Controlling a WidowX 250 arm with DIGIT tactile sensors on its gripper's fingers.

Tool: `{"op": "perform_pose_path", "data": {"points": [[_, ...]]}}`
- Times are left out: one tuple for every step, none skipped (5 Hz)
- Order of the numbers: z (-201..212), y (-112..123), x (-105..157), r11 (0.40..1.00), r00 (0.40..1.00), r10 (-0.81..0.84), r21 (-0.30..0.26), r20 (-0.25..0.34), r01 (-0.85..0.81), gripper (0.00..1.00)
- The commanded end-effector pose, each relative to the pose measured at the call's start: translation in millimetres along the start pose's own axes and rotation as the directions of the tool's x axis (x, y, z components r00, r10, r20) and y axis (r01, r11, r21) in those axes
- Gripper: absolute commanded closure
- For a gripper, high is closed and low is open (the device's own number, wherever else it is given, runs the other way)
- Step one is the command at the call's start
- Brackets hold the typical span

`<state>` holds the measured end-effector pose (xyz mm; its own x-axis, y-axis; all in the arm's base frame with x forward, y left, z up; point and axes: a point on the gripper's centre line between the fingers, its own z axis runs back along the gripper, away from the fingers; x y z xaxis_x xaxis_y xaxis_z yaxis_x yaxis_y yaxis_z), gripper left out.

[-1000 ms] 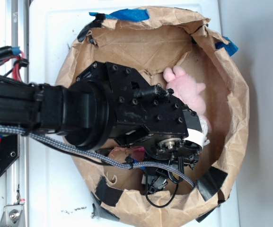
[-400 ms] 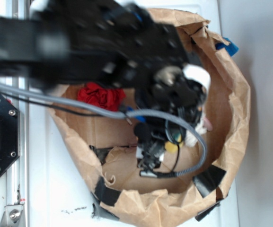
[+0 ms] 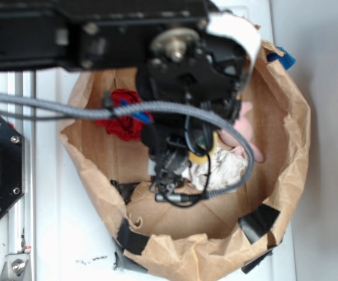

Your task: Grab the green sponge.

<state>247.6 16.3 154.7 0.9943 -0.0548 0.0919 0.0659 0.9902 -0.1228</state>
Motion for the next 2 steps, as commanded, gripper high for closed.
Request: {"op": "perform_pose_path", "data": {"points": [[19.7, -17.8, 4.6, 0.992, 0.996, 0.042, 0.111, 0.082, -0.051, 1.00], [19.0, -19.8, 4.7, 0.992, 0.994, 0.036, 0.120, 0.107, -0.049, 1.00]]}}
